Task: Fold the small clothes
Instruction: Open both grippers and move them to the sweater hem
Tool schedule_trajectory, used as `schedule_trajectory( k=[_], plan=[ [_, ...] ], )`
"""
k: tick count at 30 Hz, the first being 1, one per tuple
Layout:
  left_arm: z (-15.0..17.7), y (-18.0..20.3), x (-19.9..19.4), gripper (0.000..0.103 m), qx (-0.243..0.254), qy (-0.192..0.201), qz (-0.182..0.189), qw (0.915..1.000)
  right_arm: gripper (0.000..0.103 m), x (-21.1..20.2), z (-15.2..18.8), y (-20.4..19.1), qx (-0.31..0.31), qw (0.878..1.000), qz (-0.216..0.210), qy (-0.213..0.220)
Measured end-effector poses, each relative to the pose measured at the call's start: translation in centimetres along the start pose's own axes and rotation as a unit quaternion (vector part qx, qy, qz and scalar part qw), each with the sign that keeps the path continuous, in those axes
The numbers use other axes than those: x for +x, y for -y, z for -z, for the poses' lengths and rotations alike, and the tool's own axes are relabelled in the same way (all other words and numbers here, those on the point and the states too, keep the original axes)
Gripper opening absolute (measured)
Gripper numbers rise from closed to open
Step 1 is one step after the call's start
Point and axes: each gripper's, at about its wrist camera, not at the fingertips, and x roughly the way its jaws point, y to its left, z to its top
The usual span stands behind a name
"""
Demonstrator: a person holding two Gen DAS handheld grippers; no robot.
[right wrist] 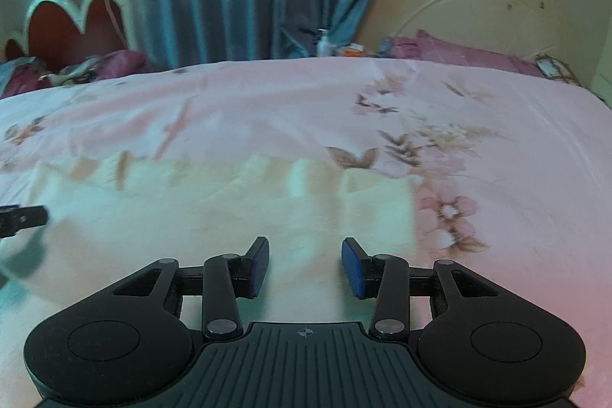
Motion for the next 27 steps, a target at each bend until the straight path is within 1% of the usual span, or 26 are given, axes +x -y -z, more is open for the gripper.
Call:
schedule_trajectory(
  k=[3, 6, 8, 9, 10, 12, 14, 17, 20, 23, 27],
  plan=[
    [0.9, 1.2, -1.4, 0.056, 0.011, 0.005, 0.018, 0.9998, 0.042, -0.4, 1.0, -1.3, -0.011, 1.000, -0.011, -0.006],
    [2.3, 2.4, -1.8, 0.057, 0.031, -0.005, 0.030, 0.9991, 0.042, -0.4, 2.2, -2.0, -0.025, 0.999, -0.014, -0.020],
    [3.3, 2.4, -1.6, 0.057, 0.041, -0.012, 0.022, 0.9988, 0.042, -0.3, 3.0, -1.8, -0.035, 0.999, -0.002, -0.024],
    [3.9, 2.1, -1.5, 0.057, 0.046, -0.010, 0.018, 0.9987, 0.042, -0.3, 3.4, -1.3, -0.035, 0.999, 0.004, -0.024],
    [4.2, 1.9, -1.5, 0.059, 0.050, -0.006, 0.019, 0.9986, 0.042, -0.3, 3.6, -0.6, -0.029, 0.999, 0.011, -0.024],
    [4.1, 1.7, -1.7, 0.059, 0.054, -0.008, 0.016, 0.9984, 0.042, -0.4, 3.6, 1.1, -0.004, 0.999, 0.021, -0.025],
    [3.7, 1.6, -1.8, 0.058, 0.046, -0.013, 0.014, 0.9988, 0.042, -0.9, 3.5, 1.7, 0.007, 0.999, 0.026, -0.026],
    [3.6, 2.0, -2.0, 0.057, 0.043, -0.017, 0.005, 0.9989, 0.042, -1.3, 3.6, 1.1, -0.021, 0.999, 0.033, -0.028],
    [3.5, 2.4, -2.6, 0.058, 0.044, -0.018, 0.002, 0.9989, 0.042, -2.6, 3.6, 1.5, 0.008, 1.000, 0.014, -0.018],
    [3.7, 2.9, -3.3, 0.060, 0.046, -0.018, 0.003, 0.9988, 0.042, -3.1, 3.8, 0.9, -0.013, 1.000, 0.005, -0.023],
    [4.0, 3.8, -4.2, 0.060, 0.044, -0.017, 0.011, 0.9988, 0.042, -4.2, 4.2, -0.1, -0.015, 0.999, -0.021, -0.020]
  ],
)
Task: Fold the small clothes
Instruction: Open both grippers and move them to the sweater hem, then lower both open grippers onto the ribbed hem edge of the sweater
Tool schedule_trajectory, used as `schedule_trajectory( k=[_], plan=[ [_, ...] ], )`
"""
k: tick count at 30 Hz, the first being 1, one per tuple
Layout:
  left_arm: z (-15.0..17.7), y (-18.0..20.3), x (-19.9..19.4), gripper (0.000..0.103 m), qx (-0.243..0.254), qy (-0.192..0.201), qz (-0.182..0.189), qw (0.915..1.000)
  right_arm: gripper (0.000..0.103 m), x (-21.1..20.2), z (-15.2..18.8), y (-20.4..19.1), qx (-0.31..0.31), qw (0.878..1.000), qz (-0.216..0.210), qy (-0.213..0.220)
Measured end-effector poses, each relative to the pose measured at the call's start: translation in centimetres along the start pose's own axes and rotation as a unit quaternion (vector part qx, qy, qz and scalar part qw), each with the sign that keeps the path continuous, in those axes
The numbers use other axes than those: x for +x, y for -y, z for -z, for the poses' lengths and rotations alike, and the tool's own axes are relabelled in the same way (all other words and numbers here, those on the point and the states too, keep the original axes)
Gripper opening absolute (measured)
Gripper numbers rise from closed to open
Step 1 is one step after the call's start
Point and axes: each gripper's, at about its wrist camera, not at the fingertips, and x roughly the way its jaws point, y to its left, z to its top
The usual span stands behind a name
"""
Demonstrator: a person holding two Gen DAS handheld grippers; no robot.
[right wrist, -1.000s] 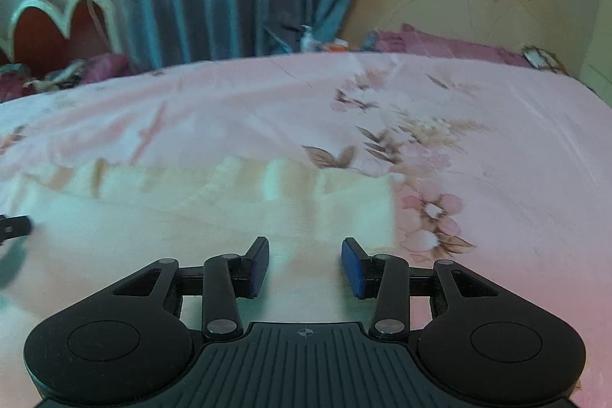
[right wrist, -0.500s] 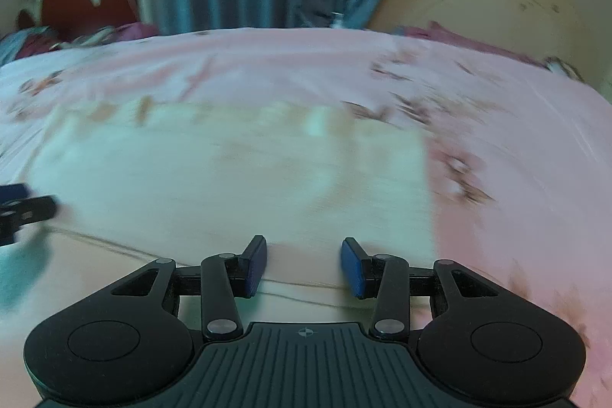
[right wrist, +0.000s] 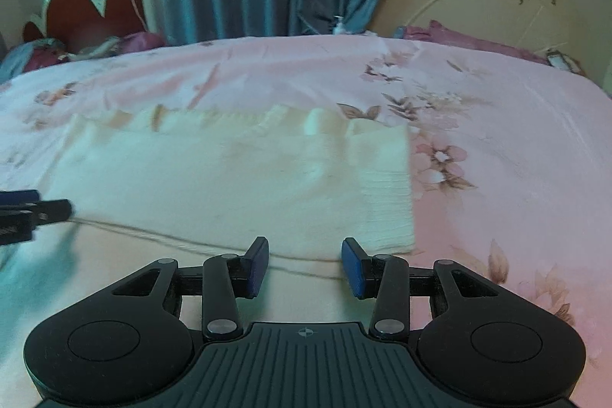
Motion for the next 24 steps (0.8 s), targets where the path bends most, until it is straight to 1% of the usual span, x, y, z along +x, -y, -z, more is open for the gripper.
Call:
schedule_trajectory(
  k=[3, 10, 15, 20, 24],
  plan=[
    [0.4, 0.9, -0.8, 0.061, 0.006, 0.000, 0.004, 1.0000, 0.042, -0.5, 0.5, -1.0, -0.012, 1.000, -0.017, -0.005],
    [1.9, 2.5, -2.8, 0.061, 0.012, -0.012, 0.009, 0.9998, 0.042, -1.9, 2.2, -2.0, -0.024, 0.998, -0.049, -0.021],
    [4.2, 3.7, -4.2, 0.061, 0.017, -0.028, 0.017, 0.9993, 0.042, -3.0, 4.1, -2.6, -0.034, 0.996, -0.072, -0.038],
    [7.2, 4.6, -4.8, 0.061, 0.028, -0.043, 0.003, 0.9987, 0.042, -3.7, 6.8, -3.8, -0.065, 0.993, -0.084, -0.048],
    [8.8, 4.4, -5.8, 0.063, 0.043, -0.034, -0.018, 0.9983, 0.042, -4.2, 8.3, -3.8, -0.099, 0.992, -0.069, -0.036]
  ],
)
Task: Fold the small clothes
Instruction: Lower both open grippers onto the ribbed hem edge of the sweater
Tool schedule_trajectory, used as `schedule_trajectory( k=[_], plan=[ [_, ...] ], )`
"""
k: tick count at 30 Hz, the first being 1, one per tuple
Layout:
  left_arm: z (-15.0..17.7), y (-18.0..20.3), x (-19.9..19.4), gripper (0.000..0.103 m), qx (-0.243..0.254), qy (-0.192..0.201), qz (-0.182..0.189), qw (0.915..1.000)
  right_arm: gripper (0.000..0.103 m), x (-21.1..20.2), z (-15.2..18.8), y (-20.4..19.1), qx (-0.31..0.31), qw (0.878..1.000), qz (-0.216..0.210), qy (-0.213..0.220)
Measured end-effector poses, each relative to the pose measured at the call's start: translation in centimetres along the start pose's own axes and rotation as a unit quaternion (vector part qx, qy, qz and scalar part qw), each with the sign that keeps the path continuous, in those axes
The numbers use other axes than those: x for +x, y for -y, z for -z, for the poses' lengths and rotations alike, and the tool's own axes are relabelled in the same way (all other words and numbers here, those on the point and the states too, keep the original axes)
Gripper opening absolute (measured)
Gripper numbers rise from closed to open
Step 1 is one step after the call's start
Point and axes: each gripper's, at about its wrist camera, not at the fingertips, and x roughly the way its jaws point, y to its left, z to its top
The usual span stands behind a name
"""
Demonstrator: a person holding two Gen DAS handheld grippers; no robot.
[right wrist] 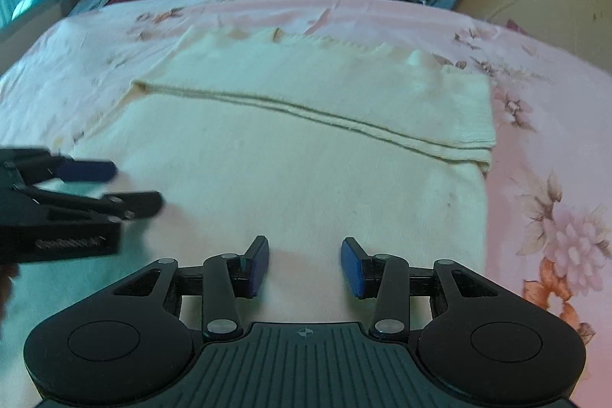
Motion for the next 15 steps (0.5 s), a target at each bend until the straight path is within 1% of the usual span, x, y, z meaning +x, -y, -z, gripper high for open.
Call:
schedule_trajectory(
  k=[4, 7, 10, 13, 15],
  plan=[
    [1.1, -1.0, -1.4, 0.063, -0.015, -0.011, -0.013, 0.9998, 0.042, -0.9, 1.0, 0.9, 0.010, 1.000, 0.010, 0.001],
    [2.5, -1.7, -2.9, 0.063, -0.025, -0.020, -0.019, 0.9993, 0.042, -2.0, 2.6, 0.8, 0.010, 1.000, 0.020, 0.004],
    [3.6, -2.0, -3.4, 0.064, -0.013, -0.016, -0.020, 0.9996, 0.042, -2.0, 3.3, 0.2, 0.000, 0.999, 0.038, 0.016],
    [2.9, -1.9, -3.4, 0.062, -0.018, -0.026, -0.020, 0.9993, 0.042, -2.6, 2.5, 0.0, 0.013, 0.999, 0.042, 0.007],
    [2.5, -2.0, -4.2, 0.063, -0.025, -0.027, -0.009, 0.9993, 0.042, -4.3, 2.5, 0.1, 0.033, 0.999, 0.033, 0.021]
  ],
)
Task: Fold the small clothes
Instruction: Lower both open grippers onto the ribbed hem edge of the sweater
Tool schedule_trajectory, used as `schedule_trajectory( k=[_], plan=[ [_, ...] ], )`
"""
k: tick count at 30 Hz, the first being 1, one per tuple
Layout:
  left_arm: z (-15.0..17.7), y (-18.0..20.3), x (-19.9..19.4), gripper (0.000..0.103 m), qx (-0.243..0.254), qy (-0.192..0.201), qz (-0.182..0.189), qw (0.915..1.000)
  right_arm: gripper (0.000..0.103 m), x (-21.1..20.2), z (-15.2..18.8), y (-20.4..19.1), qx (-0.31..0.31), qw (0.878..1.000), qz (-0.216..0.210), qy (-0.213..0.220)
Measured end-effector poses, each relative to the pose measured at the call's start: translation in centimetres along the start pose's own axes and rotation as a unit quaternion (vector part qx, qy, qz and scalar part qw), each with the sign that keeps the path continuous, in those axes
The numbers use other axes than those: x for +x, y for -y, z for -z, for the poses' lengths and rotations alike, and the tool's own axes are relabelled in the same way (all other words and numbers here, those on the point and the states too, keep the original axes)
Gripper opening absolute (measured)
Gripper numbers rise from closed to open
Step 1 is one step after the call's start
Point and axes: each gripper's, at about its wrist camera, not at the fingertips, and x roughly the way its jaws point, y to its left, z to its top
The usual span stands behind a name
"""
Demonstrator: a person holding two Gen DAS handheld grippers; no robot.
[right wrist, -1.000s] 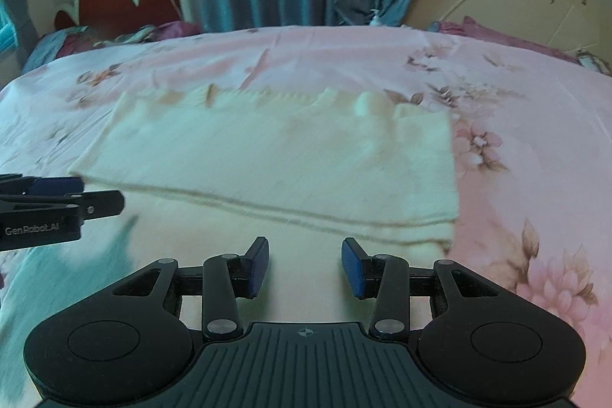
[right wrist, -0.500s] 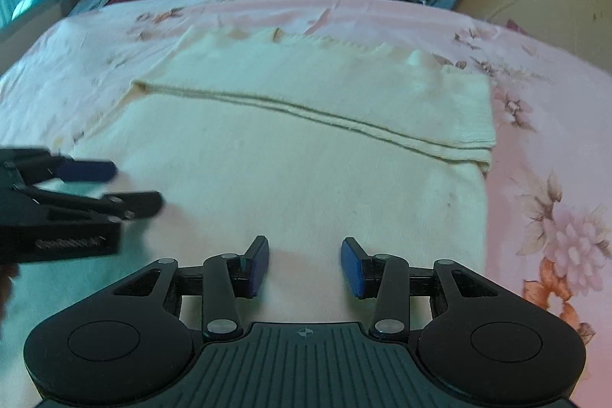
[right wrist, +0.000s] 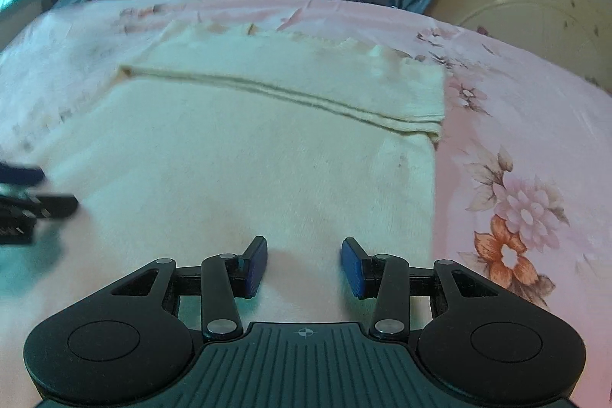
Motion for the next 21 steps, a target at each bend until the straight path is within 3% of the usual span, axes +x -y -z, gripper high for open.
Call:
schedule_trajectory(
  k=[4, 7, 9, 21],
  plan=[
    [0.9, -0.2, -1.9, 0.079, 0.017, 0.007, 0.011, 0.9998, 0.042, -2.6, 1.2, -0.5, 0.016, 1.000, 0.020, -0.006],
    [2.2, -0.9, -3.2, 0.080, 0.022, 0.003, 0.022, 0.9995, 0.046, -4.2, 3.0, -0.8, 0.035, 0.999, 0.034, -0.022],
    [3.0, -1.5, -4.0, 0.080, 0.022, -0.003, 0.029, 0.9993, 0.084, -5.6, 4.2, -1.1, 0.045, 0.998, 0.048, -0.021],
    [7.9, -4.8, -7.8, 0.080, 0.030, -0.015, 0.040, 0.9986, 0.085, -11.7, 9.6, -1.6, 0.082, 0.991, 0.102, -0.027]
  ],
)
